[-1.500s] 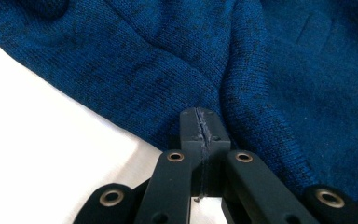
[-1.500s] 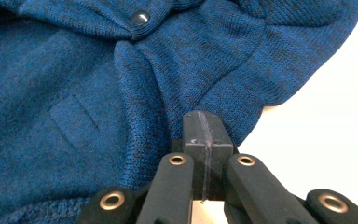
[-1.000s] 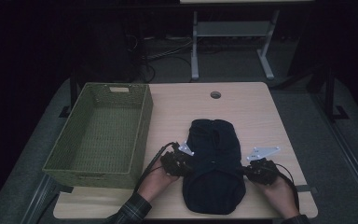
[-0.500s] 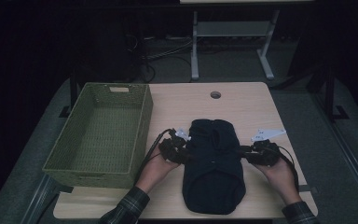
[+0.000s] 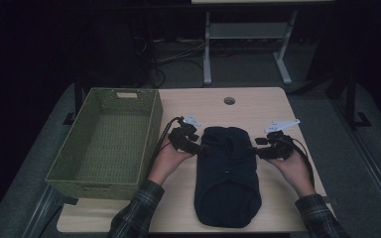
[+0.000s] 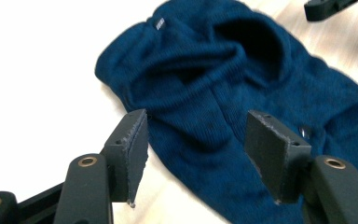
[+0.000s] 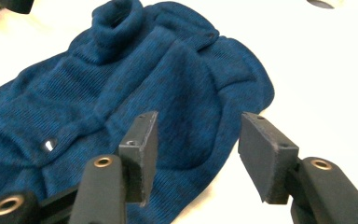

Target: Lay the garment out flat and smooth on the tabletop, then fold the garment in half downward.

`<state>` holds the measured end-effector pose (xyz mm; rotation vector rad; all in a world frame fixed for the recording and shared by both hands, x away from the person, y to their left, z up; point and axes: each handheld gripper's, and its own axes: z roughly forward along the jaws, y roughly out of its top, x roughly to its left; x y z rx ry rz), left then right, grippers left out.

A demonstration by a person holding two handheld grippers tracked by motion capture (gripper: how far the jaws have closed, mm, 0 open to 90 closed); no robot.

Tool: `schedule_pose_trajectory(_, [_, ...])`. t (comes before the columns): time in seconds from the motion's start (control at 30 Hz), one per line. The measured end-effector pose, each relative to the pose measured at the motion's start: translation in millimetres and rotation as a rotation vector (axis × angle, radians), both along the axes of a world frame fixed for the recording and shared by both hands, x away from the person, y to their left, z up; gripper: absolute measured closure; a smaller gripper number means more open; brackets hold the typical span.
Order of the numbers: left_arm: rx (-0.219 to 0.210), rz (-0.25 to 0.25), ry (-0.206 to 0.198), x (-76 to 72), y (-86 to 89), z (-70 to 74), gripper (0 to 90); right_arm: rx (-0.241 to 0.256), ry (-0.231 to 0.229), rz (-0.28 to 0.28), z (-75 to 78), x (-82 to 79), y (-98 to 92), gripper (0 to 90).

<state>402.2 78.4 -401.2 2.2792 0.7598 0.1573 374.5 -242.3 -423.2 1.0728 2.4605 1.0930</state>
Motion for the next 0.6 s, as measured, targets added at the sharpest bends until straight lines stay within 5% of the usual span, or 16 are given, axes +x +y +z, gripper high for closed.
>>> schedule_pose_trajectory(0.6, [0.036,0.071,-0.015,60.0,-11.3,-1.4,36.4,0.009,0.0,-0.042,12.6,43.9,-2.4,41.5])
